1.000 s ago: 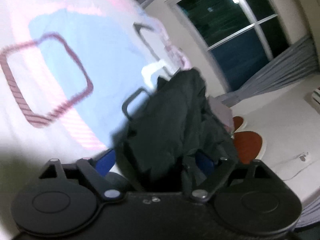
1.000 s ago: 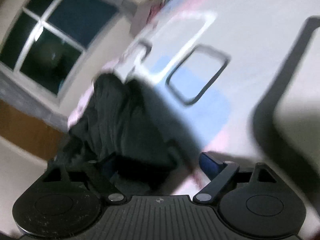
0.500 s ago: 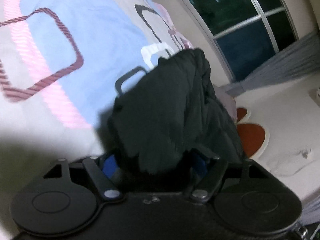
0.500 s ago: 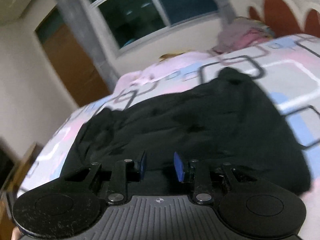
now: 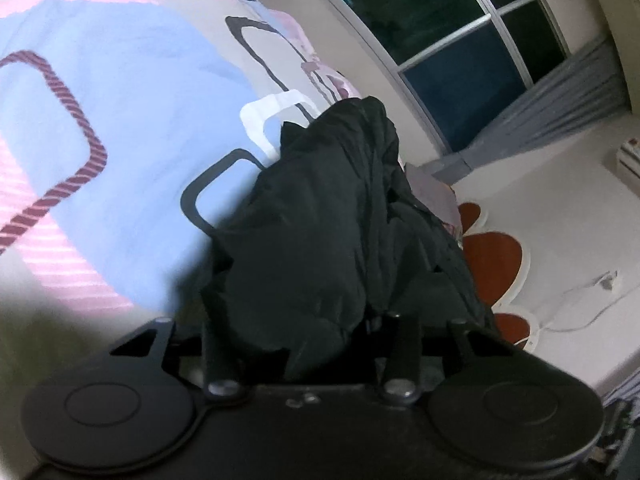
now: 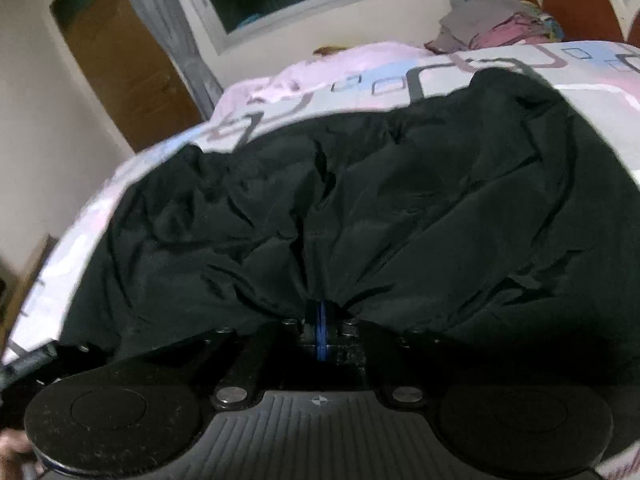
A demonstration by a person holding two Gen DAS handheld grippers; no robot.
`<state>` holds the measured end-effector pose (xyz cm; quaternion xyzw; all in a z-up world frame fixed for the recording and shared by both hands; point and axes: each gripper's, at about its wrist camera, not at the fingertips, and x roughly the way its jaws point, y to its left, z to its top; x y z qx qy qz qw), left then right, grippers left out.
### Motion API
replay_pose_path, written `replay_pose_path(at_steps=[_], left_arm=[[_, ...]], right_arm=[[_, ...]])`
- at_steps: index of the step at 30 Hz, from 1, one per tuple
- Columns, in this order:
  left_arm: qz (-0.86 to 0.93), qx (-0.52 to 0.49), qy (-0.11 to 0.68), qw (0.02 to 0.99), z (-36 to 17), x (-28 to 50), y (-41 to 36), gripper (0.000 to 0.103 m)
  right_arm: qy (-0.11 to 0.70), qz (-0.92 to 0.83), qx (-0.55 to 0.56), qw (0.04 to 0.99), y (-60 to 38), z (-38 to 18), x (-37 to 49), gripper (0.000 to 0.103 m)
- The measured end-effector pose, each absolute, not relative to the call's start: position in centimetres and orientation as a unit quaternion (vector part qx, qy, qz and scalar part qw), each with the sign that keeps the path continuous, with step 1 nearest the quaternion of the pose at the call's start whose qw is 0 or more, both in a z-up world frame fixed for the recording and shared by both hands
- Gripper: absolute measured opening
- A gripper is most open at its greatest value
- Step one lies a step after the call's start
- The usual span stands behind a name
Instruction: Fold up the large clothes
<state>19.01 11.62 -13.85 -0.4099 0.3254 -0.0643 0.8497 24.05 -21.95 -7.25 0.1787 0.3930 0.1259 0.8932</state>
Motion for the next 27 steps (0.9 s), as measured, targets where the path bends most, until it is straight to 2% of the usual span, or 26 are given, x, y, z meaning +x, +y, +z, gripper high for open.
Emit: replay_pose_path(at_steps=[6, 13, 20, 23, 24, 25, 27], left_arm=[[-0.059, -0.407, 0.323, 0.852, -14.2, 18.6, 11.3, 0.047], [-0.074, -0.384, 0.344, 0.854, -13.6, 19.2, 11.7, 0.047], [-0.081, -0.380, 0.343, 0.855, -13.6, 19.2, 12.0, 0.044], [-0.084, -0.378, 0.344, 0.855, -13.5, 19.1, 12.2, 0.044], [-0.082, -0.381, 0.347, 0.853, -13.6, 19.2, 12.3, 0.050], [-0.076, -0.383, 0.352, 0.851, -13.8, 19.3, 12.5, 0.065], [-0.063, -0.388, 0.355, 0.848, -14.3, 19.5, 13.0, 0.068]], right_arm=[[0.412, 0.113, 0.134, 0.894, -19.1, -7.0, 22.8, 0.000], [0.399, 0.096, 0.167, 0.897, -19.6, -5.5, 22.5, 0.000], [0.425, 0.085, 0.166, 0.886, -19.1, -6.9, 23.2, 0.000], [0.407, 0.088, 0.187, 0.890, -19.6, -5.4, 22.5, 0.000], [0.404, 0.090, 0.182, 0.892, -19.5, -5.0, 22.3, 0.000], [0.405, 0.093, 0.176, 0.893, -19.2, -4.9, 22.4, 0.000], [0.419, 0.091, 0.165, 0.888, -18.8, -5.4, 22.8, 0.000]])
